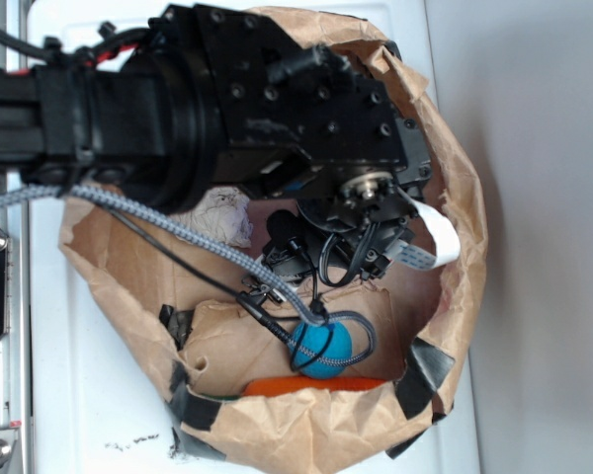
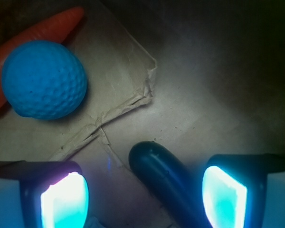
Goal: Grab the plastic pickle.
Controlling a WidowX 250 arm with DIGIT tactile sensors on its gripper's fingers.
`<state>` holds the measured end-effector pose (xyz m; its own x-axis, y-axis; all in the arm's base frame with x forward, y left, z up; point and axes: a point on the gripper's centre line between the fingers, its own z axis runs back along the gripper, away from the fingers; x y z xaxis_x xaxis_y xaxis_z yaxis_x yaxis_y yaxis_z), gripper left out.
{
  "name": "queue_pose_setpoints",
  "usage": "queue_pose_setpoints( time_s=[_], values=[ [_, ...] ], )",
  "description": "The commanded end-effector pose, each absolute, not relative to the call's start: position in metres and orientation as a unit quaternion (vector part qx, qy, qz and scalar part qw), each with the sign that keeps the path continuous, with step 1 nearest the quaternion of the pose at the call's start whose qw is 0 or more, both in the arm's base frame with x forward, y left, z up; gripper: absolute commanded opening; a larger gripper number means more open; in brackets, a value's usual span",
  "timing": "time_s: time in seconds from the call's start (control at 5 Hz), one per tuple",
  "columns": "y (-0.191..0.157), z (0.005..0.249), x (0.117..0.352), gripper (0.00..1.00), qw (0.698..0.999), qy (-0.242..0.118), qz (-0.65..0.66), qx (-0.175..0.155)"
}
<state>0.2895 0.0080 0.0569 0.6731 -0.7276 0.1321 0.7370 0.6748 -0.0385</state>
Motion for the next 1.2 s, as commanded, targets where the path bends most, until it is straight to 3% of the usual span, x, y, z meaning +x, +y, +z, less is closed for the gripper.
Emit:
queue_pose_setpoints(
  time_s=[0.0, 0.2, 0.6, 0.8, 1.0],
  values=[
    [0.0, 0.076, 0.302, 1.0, 0.901, -0.084, -0.425, -0.028],
    [0.0, 0.076, 0.302, 1.0, 0.901, -0.084, -0.425, -0.028],
    [0.011, 0.048, 0.308, 1.0, 0.891, -0.087, -0.445, -0.019],
    [0.015, 0.046, 0.305, 1.0, 0.886, -0.092, -0.454, -0.016],
    [0.018, 0.035, 0.313, 1.0, 0.893, -0.076, -0.443, -0.001]
  ],
)
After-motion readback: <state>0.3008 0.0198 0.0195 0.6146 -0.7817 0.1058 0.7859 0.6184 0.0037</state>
